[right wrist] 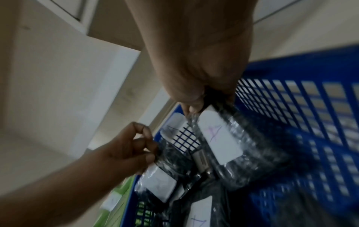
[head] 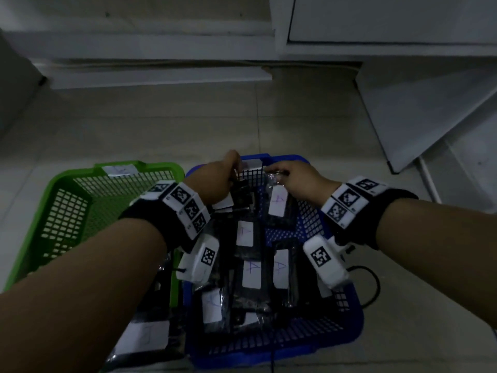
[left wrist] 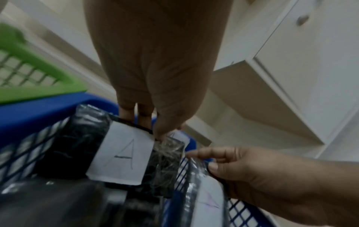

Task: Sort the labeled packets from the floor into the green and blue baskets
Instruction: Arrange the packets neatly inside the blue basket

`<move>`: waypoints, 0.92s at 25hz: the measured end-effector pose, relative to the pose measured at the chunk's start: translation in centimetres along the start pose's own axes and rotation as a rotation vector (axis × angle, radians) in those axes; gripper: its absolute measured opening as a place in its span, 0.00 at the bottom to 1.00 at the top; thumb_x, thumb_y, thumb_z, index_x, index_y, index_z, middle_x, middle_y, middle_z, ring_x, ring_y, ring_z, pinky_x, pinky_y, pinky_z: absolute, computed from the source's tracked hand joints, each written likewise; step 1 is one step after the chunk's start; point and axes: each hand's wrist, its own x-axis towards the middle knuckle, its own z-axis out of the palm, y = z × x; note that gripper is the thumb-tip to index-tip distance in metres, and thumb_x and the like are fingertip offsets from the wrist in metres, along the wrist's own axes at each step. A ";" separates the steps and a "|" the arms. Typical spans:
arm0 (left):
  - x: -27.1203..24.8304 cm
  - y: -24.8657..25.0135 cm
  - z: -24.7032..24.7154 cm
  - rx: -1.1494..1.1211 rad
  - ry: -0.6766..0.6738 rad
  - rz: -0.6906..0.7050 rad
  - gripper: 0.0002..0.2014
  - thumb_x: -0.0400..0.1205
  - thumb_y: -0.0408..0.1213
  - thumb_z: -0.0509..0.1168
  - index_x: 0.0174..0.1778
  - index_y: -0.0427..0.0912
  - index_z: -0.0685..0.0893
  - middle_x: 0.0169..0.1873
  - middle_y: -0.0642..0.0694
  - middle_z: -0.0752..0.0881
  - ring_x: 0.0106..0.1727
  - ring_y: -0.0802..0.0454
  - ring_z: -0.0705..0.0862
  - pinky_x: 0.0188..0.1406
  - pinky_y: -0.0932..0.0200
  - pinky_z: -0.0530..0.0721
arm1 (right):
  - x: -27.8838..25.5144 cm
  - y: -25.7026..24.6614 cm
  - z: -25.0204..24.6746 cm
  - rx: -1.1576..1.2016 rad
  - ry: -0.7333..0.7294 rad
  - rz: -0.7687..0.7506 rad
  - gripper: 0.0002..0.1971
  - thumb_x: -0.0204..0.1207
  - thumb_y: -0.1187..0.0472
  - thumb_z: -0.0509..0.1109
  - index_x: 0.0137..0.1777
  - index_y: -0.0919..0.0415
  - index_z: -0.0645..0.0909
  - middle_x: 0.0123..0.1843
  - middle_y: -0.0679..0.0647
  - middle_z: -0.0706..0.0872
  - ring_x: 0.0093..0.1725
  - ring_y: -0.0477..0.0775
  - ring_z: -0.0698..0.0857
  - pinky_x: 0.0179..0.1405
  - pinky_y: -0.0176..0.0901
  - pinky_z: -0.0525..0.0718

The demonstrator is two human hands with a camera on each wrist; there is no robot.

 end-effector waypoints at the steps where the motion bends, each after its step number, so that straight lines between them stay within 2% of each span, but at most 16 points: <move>1: -0.1 -0.2 0.4 0.037 -0.010 -0.008 0.12 0.81 0.28 0.59 0.59 0.38 0.69 0.43 0.36 0.83 0.42 0.39 0.83 0.33 0.54 0.72 | 0.1 0.1 0.4 -0.011 -0.027 0.009 0.19 0.80 0.65 0.65 0.71 0.57 0.77 0.70 0.57 0.80 0.66 0.56 0.80 0.52 0.31 0.74; 3: -0.6 -0.5 0.7 0.107 -0.008 0.013 0.09 0.80 0.30 0.62 0.54 0.41 0.74 0.53 0.38 0.80 0.49 0.43 0.80 0.42 0.53 0.75 | 0.0 0.7 1.2 -0.084 -0.008 0.041 0.21 0.79 0.62 0.67 0.72 0.56 0.73 0.72 0.60 0.72 0.66 0.60 0.79 0.61 0.39 0.75; 5: -1.2 -1.1 1.0 0.187 0.000 0.067 0.11 0.78 0.35 0.66 0.56 0.44 0.80 0.62 0.42 0.74 0.60 0.42 0.75 0.57 0.48 0.77 | -0.8 1.5 2.2 -0.183 0.027 0.062 0.20 0.78 0.64 0.67 0.70 0.56 0.73 0.71 0.61 0.66 0.64 0.62 0.76 0.58 0.36 0.71; 7: -2.0 -1.5 1.1 0.267 -0.050 0.101 0.14 0.78 0.40 0.67 0.60 0.50 0.81 0.67 0.45 0.71 0.67 0.41 0.70 0.64 0.45 0.76 | -1.7 2.3 3.4 -0.237 -0.022 0.041 0.20 0.77 0.67 0.67 0.68 0.56 0.75 0.70 0.60 0.65 0.63 0.62 0.74 0.56 0.34 0.70; 9: -2.4 -1.8 1.4 0.309 -0.128 0.128 0.14 0.80 0.45 0.65 0.62 0.56 0.82 0.70 0.48 0.69 0.70 0.42 0.68 0.67 0.44 0.75 | -2.4 2.4 4.3 -0.250 -0.114 0.031 0.22 0.77 0.67 0.67 0.71 0.55 0.74 0.70 0.62 0.66 0.65 0.63 0.73 0.57 0.33 0.70; 11: -2.5 -2.2 1.7 0.312 -0.174 0.132 0.15 0.82 0.47 0.62 0.65 0.59 0.80 0.73 0.48 0.66 0.72 0.42 0.68 0.70 0.44 0.73 | -2.6 2.2 4.4 -0.208 -0.144 0.022 0.23 0.78 0.66 0.67 0.74 0.58 0.73 0.71 0.62 0.66 0.69 0.62 0.72 0.62 0.30 0.65; 13: -2.6 -2.5 2.0 0.311 -0.173 0.125 0.18 0.83 0.48 0.61 0.70 0.59 0.77 0.76 0.48 0.64 0.74 0.43 0.67 0.72 0.44 0.72 | -2.9 2.0 3.9 -0.178 -0.183 0.026 0.25 0.78 0.66 0.68 0.75 0.59 0.72 0.75 0.62 0.65 0.74 0.59 0.68 0.69 0.28 0.58; 15: -2.8 -2.7 2.2 0.293 -0.156 0.122 0.19 0.83 0.47 0.60 0.72 0.58 0.75 0.77 0.48 0.63 0.76 0.44 0.67 0.74 0.47 0.71 | -3.4 2.2 3.5 -0.189 -0.228 0.022 0.24 0.78 0.66 0.68 0.74 0.59 0.73 0.78 0.61 0.61 0.79 0.58 0.63 0.75 0.31 0.55; 17: -3.0 -2.7 2.3 0.255 -0.131 0.126 0.18 0.83 0.44 0.61 0.70 0.56 0.77 0.78 0.49 0.62 0.76 0.46 0.68 0.73 0.52 0.72 | -4.0 2.4 3.3 -0.164 -0.206 0.050 0.22 0.78 0.66 0.68 0.72 0.58 0.75 0.80 0.61 0.60 0.80 0.58 0.62 0.73 0.29 0.56; 19: -3.2 -2.7 2.2 0.222 -0.108 0.111 0.14 0.83 0.43 0.61 0.64 0.54 0.83 0.78 0.48 0.62 0.76 0.46 0.68 0.73 0.52 0.72 | -4.4 2.3 3.3 -0.112 -0.152 0.090 0.20 0.78 0.68 0.67 0.70 0.60 0.78 0.78 0.60 0.68 0.75 0.57 0.70 0.62 0.21 0.61; 20: -3.3 -2.7 2.2 0.218 -0.103 0.096 0.12 0.84 0.43 0.61 0.61 0.54 0.84 0.79 0.48 0.61 0.76 0.45 0.68 0.73 0.51 0.72 | -4.5 2.1 3.3 -0.100 -0.162 0.102 0.20 0.78 0.68 0.68 0.71 0.61 0.77 0.76 0.60 0.72 0.73 0.56 0.74 0.59 0.21 0.63; 21: -3.3 -2.7 2.2 0.217 -0.114 0.079 0.13 0.84 0.44 0.60 0.61 0.54 0.85 0.80 0.48 0.59 0.78 0.45 0.66 0.75 0.51 0.70 | -4.7 1.8 3.2 -0.105 -0.206 0.112 0.23 0.78 0.66 0.68 0.73 0.61 0.75 0.76 0.59 0.73 0.72 0.55 0.75 0.60 0.23 0.64; 23: -3.2 -2.6 2.2 0.224 -0.158 0.042 0.15 0.85 0.45 0.58 0.65 0.53 0.83 0.82 0.46 0.56 0.80 0.46 0.63 0.77 0.54 0.65 | -5.0 1.2 2.8 -0.125 -0.314 0.123 0.29 0.78 0.64 0.68 0.79 0.60 0.66 0.79 0.58 0.69 0.75 0.56 0.72 0.66 0.28 0.64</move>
